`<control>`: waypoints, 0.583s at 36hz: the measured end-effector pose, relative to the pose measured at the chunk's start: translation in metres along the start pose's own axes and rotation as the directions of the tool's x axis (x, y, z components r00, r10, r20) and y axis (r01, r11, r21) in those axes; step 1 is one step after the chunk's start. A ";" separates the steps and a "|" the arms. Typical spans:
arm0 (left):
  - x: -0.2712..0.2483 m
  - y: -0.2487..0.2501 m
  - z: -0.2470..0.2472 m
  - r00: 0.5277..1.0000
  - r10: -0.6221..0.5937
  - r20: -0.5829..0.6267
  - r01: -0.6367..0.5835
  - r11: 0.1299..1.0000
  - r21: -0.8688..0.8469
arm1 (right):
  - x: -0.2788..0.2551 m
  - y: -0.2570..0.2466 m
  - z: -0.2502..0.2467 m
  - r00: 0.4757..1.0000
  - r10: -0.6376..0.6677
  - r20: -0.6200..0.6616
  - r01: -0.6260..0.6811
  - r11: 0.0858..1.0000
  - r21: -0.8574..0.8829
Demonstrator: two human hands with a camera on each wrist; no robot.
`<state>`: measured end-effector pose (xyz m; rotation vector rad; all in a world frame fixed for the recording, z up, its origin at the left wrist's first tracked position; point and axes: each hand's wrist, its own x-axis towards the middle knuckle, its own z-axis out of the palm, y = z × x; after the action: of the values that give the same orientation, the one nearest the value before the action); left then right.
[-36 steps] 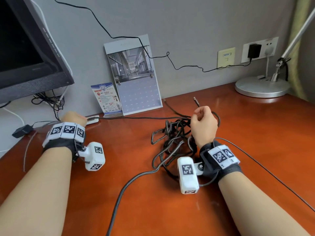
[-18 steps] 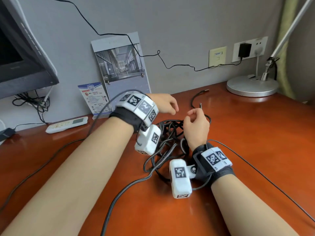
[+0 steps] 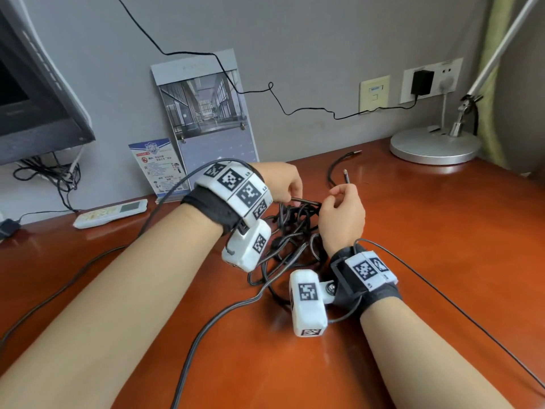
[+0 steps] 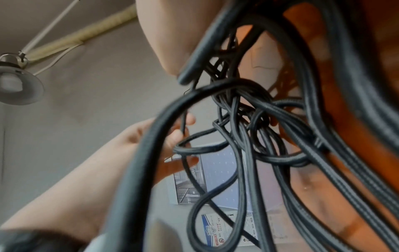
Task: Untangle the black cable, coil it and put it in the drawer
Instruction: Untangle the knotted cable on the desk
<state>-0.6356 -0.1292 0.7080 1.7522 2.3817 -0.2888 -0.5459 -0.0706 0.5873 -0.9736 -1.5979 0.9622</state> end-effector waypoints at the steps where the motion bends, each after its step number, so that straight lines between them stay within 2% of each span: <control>1: -0.004 -0.002 -0.002 1.000 0.000 -0.016 0.001 1.000 0.010 | 0.001 0.000 -0.001 1.000 0.004 -0.012 -0.004 1.000 -0.003; 7: -0.027 -0.028 -0.012 0.990 -0.058 -0.126 0.057 0.998 -0.006 | 0.009 0.003 -0.005 0.999 0.042 -0.030 -0.042 0.999 -0.028; 12: -0.054 -0.056 -0.021 0.963 -0.159 -0.220 0.137 0.984 -0.111 | 0.022 0.010 -0.012 0.984 0.164 -0.075 -0.163 0.987 0.012; 16: -0.076 -0.090 -0.025 0.900 -0.303 -0.314 0.214 0.933 -0.289 | 0.031 0.014 -0.019 0.968 0.216 -0.125 -0.213 0.976 0.037; 18: -0.084 -0.107 -0.024 0.867 -0.381 -0.321 0.252 0.891 -0.378 | 0.032 0.015 -0.018 0.970 0.211 -0.123 -0.206 0.977 0.056; 20: -0.092 -0.122 -0.020 0.817 -0.483 -0.316 0.302 0.824 -0.479 | 0.031 0.015 -0.018 0.970 0.210 -0.124 -0.204 0.977 0.060; 21: -0.095 -0.130 -0.018 0.775 -0.540 -0.329 0.318 0.782 -0.535 | 0.032 0.015 -0.018 0.967 0.217 -0.133 -0.211 0.976 0.059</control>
<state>-0.7322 -0.2500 0.7563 1.1069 2.8604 0.6828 -0.5322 -0.0338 0.5877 -1.1742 -1.3697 1.0474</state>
